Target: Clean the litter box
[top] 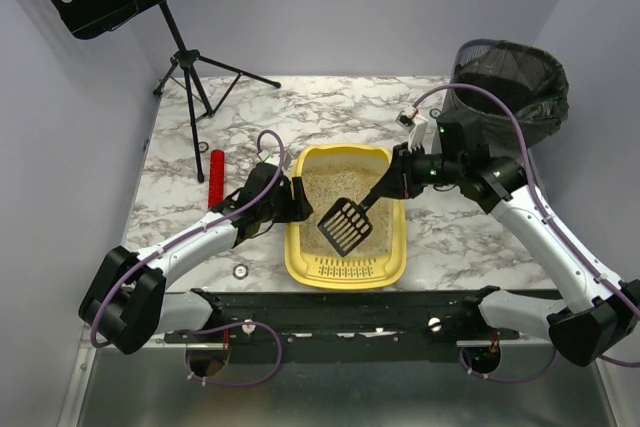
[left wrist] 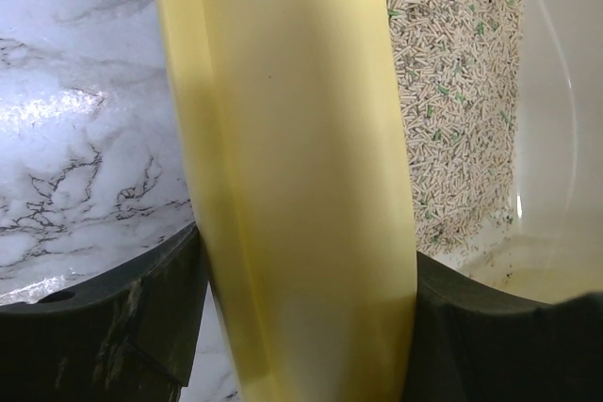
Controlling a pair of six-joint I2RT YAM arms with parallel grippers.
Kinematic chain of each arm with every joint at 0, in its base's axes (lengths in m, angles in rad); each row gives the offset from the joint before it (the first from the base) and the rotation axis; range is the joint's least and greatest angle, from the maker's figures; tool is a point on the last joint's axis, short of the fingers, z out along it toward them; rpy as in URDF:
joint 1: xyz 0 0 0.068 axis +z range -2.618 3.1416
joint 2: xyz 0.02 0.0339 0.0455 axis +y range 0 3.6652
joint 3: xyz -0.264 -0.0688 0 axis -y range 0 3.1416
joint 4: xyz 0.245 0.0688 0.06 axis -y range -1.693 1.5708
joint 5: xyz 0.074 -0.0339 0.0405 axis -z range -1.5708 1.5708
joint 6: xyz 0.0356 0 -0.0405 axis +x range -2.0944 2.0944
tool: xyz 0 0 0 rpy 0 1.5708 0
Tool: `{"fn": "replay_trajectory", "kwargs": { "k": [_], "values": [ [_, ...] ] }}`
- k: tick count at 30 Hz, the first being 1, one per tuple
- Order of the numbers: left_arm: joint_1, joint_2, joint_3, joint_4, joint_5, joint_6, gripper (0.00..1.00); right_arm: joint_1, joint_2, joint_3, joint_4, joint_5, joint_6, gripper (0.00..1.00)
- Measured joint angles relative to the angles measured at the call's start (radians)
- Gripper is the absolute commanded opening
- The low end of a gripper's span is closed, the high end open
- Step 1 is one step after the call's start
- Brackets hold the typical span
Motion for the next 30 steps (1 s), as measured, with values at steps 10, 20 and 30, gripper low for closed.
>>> {"fn": "replay_trajectory", "kwargs": {
  "k": [10,20,30],
  "values": [
    [0.003,0.039,0.026,0.019,0.014,0.051,0.38,0.037,-0.037,-0.08,-0.013,0.119,0.054,0.01],
    [0.003,0.158,0.162,-0.028,0.013,0.232,0.34,0.048,-0.083,-0.092,0.089,0.23,0.003,0.0],
    [0.004,0.412,0.471,-0.132,0.181,0.604,0.09,0.115,-0.034,-0.078,0.066,0.365,-0.039,0.0]
  ]
}}
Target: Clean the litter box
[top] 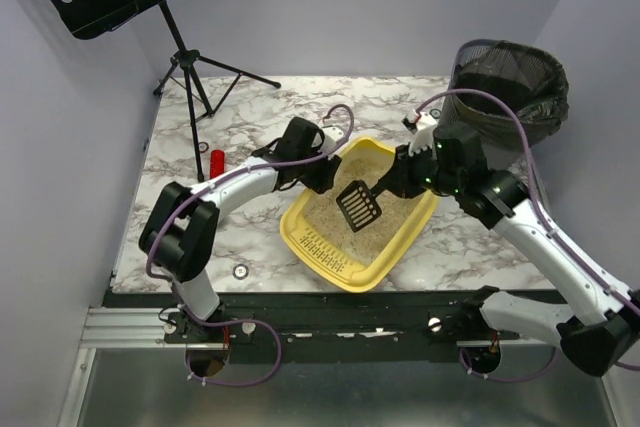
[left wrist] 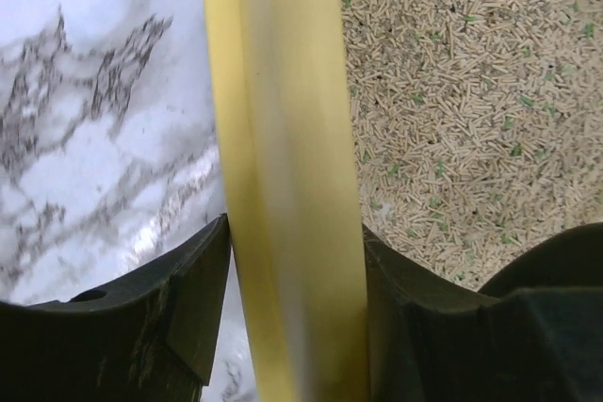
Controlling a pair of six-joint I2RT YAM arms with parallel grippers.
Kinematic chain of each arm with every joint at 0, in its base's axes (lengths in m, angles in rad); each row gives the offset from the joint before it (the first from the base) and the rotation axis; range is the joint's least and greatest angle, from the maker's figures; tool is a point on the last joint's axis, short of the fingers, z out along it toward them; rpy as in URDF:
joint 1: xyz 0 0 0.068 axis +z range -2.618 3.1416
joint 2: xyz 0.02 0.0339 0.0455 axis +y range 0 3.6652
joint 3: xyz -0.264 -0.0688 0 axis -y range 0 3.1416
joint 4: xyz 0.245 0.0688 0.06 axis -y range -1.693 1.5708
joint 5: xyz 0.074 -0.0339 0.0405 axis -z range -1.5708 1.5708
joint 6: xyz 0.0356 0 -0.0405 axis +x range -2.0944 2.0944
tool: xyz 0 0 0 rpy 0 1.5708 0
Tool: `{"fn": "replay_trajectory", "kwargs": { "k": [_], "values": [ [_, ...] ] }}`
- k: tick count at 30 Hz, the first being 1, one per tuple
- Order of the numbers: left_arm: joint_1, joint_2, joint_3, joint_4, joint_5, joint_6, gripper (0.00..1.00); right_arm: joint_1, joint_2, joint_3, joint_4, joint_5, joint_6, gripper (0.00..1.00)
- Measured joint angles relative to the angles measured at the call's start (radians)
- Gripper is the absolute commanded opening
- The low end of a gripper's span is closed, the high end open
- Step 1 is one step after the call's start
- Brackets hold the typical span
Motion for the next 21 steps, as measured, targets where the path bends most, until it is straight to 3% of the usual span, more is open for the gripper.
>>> {"fn": "replay_trajectory", "kwargs": {
  "k": [6,9,11,13,17,21],
  "values": [
    [-0.003,0.129,0.171,-0.079,0.077,0.26,0.1,0.0,-0.186,-0.049,0.072,0.154,0.036,0.01],
    [-0.003,0.163,0.224,-0.106,0.089,0.399,0.18,0.0,-0.227,-0.064,0.103,0.227,0.047,0.0],
    [-0.003,0.202,0.289,-0.143,0.093,0.488,0.37,0.0,-0.238,-0.078,0.114,0.264,0.05,0.0],
    [-0.003,0.264,0.396,-0.204,0.105,0.561,0.73,0.0,-0.24,-0.092,0.118,0.294,0.05,0.01],
    [-0.003,0.35,0.552,-0.234,0.12,0.621,0.97,0.0,-0.23,-0.108,0.117,0.343,0.049,0.0],
    [0.012,0.346,0.549,-0.141,0.05,0.486,0.99,0.0,-0.226,-0.11,0.117,0.375,0.05,0.0]
  ]
}}
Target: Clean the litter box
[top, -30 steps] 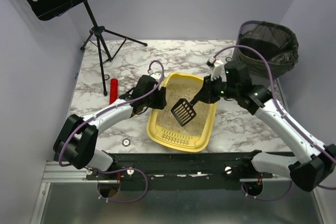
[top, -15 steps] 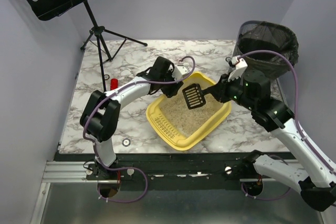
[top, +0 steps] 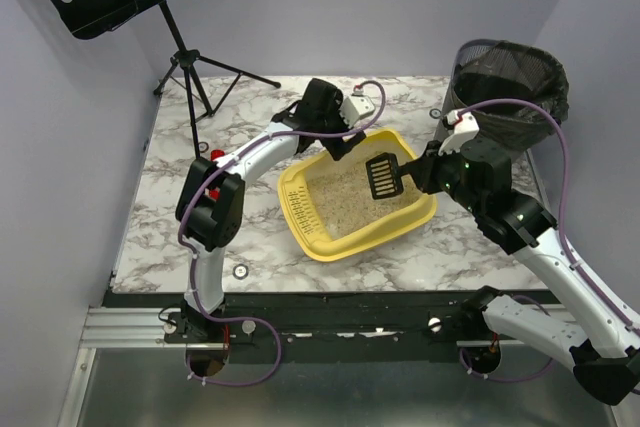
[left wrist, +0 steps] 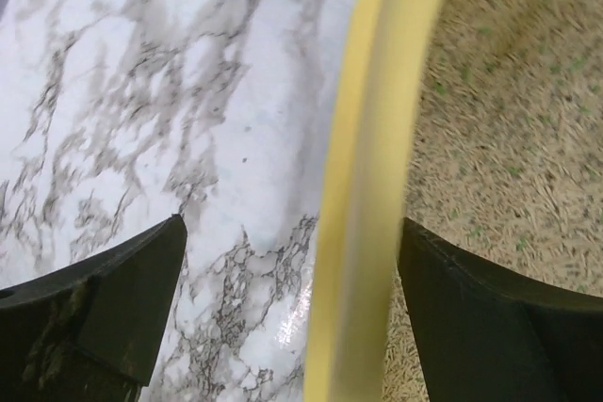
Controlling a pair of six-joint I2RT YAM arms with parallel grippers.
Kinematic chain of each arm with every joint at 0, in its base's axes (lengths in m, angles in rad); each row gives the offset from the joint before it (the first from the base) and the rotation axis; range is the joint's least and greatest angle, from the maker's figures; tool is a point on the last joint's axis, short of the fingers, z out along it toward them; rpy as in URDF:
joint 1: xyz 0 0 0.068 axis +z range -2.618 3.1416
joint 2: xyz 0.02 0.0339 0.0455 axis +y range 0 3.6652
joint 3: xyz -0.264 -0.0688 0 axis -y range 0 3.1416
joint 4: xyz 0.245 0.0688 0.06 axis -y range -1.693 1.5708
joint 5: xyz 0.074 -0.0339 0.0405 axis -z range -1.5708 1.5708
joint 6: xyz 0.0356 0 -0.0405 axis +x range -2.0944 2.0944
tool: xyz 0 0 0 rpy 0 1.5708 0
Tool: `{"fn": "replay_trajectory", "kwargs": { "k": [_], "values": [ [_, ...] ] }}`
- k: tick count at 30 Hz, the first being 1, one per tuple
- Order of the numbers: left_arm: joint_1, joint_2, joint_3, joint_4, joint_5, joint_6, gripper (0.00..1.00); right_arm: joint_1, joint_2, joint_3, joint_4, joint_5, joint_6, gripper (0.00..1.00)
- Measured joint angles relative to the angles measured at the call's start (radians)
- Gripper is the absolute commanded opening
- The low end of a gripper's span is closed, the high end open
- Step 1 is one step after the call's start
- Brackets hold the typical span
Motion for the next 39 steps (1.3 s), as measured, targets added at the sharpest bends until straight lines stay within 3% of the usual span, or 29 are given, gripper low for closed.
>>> {"fn": "replay_trajectory", "kwargs": {
  "k": [5,12,18,25,31,39],
  "values": [
    [0.043,-0.124,-0.152,0.121,-0.115,-0.244,0.99,0.0,-0.004,0.0,0.005,0.002,0.0,0.0],
    [0.067,-0.573,-0.426,0.179,-0.381,-0.637,0.99,0.0,-0.06,-0.016,0.025,0.005,0.028,0.0],
    [0.067,-0.84,-0.665,0.194,-0.476,-0.899,0.99,0.0,-0.139,-0.064,0.066,0.004,0.055,0.01],
    [0.067,-0.865,-0.895,0.178,-0.452,-1.04,0.99,0.0,-0.162,-0.118,0.094,0.031,0.055,0.0],
    [0.067,-0.835,-0.909,0.229,-0.394,-1.066,0.99,0.0,-0.208,-0.129,0.117,0.128,0.035,0.0],
    [0.068,-0.715,-0.884,0.253,-0.375,-1.077,0.99,0.0,-0.216,-0.202,0.318,0.19,-0.011,0.0]
  ]
}}
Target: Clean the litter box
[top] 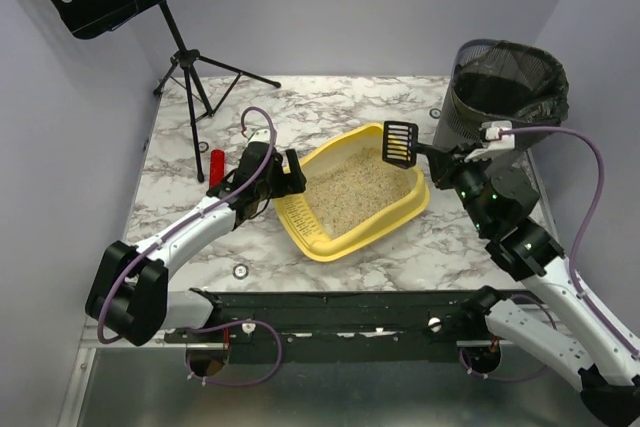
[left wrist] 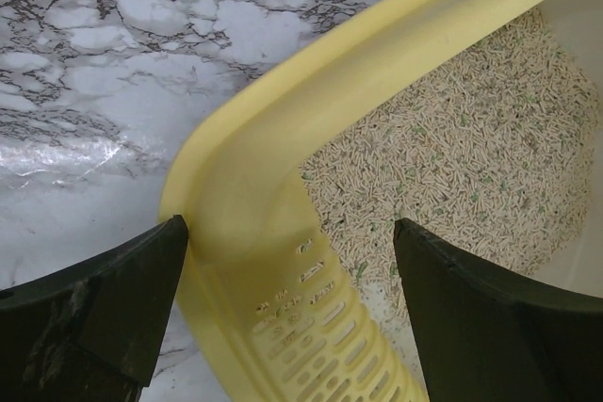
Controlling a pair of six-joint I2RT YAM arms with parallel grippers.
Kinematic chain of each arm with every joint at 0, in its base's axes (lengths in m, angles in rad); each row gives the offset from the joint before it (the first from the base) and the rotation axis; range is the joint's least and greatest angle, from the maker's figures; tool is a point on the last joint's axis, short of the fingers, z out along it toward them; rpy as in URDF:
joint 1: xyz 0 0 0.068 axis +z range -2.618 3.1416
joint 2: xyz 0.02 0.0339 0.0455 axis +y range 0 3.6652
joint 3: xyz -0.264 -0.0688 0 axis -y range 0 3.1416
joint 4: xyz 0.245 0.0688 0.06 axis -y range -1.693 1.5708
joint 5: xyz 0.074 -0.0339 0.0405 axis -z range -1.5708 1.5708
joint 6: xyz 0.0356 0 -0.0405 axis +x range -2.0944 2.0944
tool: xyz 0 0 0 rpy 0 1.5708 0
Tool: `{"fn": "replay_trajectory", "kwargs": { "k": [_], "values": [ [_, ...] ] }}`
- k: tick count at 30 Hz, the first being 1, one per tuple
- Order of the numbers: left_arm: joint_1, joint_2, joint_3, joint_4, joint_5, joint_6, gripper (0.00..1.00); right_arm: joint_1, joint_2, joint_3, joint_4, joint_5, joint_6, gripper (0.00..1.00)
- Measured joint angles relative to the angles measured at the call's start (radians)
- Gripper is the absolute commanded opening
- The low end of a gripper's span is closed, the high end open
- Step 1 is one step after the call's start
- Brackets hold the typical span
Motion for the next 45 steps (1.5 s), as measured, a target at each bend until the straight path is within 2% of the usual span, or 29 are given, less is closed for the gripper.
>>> {"fn": "replay_trajectory", "kwargs": {
  "k": [6,11,16,23,25,29,34,38,41,45],
  "values": [
    [0.001,0.012,0.005,-0.006,-0.021,-0.046,0.99,0.0,0.171,0.032,0.048,-0.09,-0.085,0.0],
    [0.016,0.017,0.074,-0.135,0.027,-0.077,0.99,0.0,0.244,0.096,-0.065,-0.167,-0.092,0.0],
    [0.016,0.016,0.189,-0.277,0.021,-0.013,0.99,0.0,0.261,0.146,-0.14,-0.244,-0.114,0.0],
    [0.041,0.019,0.167,-0.386,-0.003,0.037,0.99,0.0,0.422,0.331,-0.32,-0.334,-0.141,0.0],
    [0.066,0.034,0.151,-0.392,0.009,0.04,0.99,0.0,0.445,0.348,-0.349,-0.334,-0.15,0.0],
    [0.119,0.08,0.125,-0.322,0.134,0.041,0.96,0.0,0.443,0.346,-0.392,-0.328,-0.163,0.01],
    [0.122,0.138,0.105,-0.233,0.262,0.047,0.91,0.0,0.442,0.341,-0.414,-0.326,-0.17,0.0],
    [0.122,0.209,0.13,-0.22,0.319,0.063,0.91,0.0,0.47,0.35,-0.424,-0.319,-0.169,0.0],
    [0.125,0.201,0.135,-0.232,0.348,0.101,0.91,0.0,0.5,0.36,-0.429,-0.296,-0.167,0.0],
    [0.126,0.129,0.081,-0.243,0.391,0.126,0.84,0.0,0.506,0.36,-0.444,-0.304,-0.168,0.01]
  ]
}}
